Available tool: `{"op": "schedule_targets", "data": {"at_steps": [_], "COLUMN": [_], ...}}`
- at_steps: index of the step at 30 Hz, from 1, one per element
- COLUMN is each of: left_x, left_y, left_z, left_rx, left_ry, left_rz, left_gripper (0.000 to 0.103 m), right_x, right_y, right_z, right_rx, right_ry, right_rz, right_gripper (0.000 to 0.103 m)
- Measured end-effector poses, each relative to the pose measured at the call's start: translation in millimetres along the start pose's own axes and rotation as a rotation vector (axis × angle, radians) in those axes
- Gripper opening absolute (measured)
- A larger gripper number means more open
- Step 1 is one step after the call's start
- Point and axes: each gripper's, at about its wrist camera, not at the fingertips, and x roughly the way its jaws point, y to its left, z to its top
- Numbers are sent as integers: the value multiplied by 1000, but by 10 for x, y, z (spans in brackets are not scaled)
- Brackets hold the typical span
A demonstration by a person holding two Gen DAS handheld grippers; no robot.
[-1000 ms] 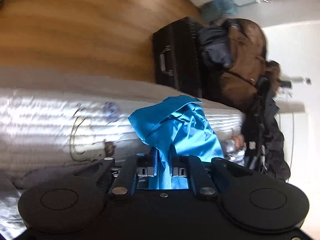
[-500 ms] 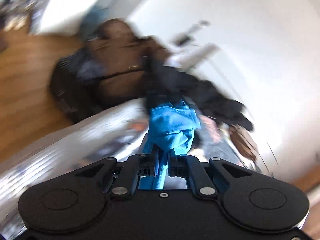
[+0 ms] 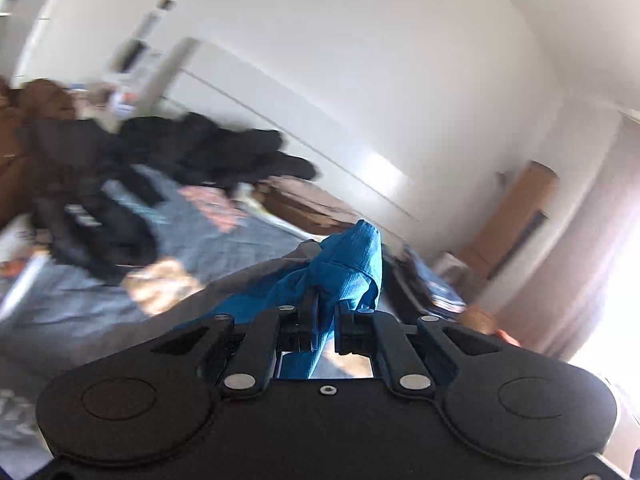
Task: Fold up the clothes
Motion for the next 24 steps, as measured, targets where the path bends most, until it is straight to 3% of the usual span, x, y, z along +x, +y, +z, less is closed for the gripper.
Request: {"op": "schedule_targets", "data": {"at_steps": [5, 10, 14, 18, 20, 22, 24], "left_x": [749, 1522, 2118, 2604, 2638, 2367, 2016], "left_y": [-712, -1354, -1551, -1458, -1395, -1274, -1135], "left_z": [-371, -1165, -1953, -2701, -2897, -2861, -2765], "left_rx": [85, 189, 213, 278, 341, 350, 341], "left_ry": [63, 140, 247, 442, 537, 540, 519], "left_rz": [-73, -72, -21, 50, 62, 33, -7], "left_gripper": [6, 6, 6, 7, 8, 13, 31], "right_x": [-304, -560, -708, -766, -737, -680, -616], "right_y": [-669, -1392, -1963, -2464, -2662, -2835, -2989], "right_z": [50, -11, -162, -345, -415, -462, -486], "right_rx": [81, 167, 228, 275, 272, 273, 279], "right_ry": [-54, -104, -127, -120, -110, -104, -111], "right_rz": [-27, -61, -104, -163, -190, -205, -211], "right_gripper": [49, 50, 50, 50, 50, 50, 50]}}
